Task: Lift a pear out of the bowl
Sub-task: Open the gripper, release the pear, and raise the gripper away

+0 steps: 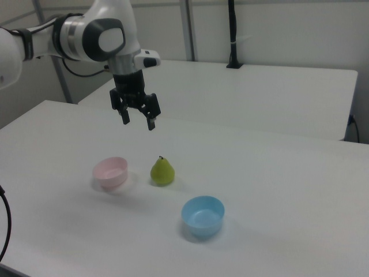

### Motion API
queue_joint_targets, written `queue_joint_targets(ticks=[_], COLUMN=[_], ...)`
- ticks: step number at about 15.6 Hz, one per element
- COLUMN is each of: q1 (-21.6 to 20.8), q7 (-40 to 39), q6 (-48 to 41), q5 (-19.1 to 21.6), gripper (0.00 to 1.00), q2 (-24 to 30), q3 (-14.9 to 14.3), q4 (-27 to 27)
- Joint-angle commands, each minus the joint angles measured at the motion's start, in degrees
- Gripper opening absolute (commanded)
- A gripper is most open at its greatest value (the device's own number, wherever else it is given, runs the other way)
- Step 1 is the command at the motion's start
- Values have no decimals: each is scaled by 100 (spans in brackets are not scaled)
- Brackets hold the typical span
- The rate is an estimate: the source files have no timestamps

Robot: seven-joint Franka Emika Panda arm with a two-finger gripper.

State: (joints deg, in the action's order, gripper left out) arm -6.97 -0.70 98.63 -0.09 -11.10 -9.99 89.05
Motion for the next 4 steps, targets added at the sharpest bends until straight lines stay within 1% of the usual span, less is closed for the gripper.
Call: queue_joint_targets(ticks=[1,4], q1=[-50,-41], q7=[237,237], q6=[-55,-72], q5=[-202,-211], gripper=[100,100], q2=[257,266], q3=[-21,-38], q4=[244,244])
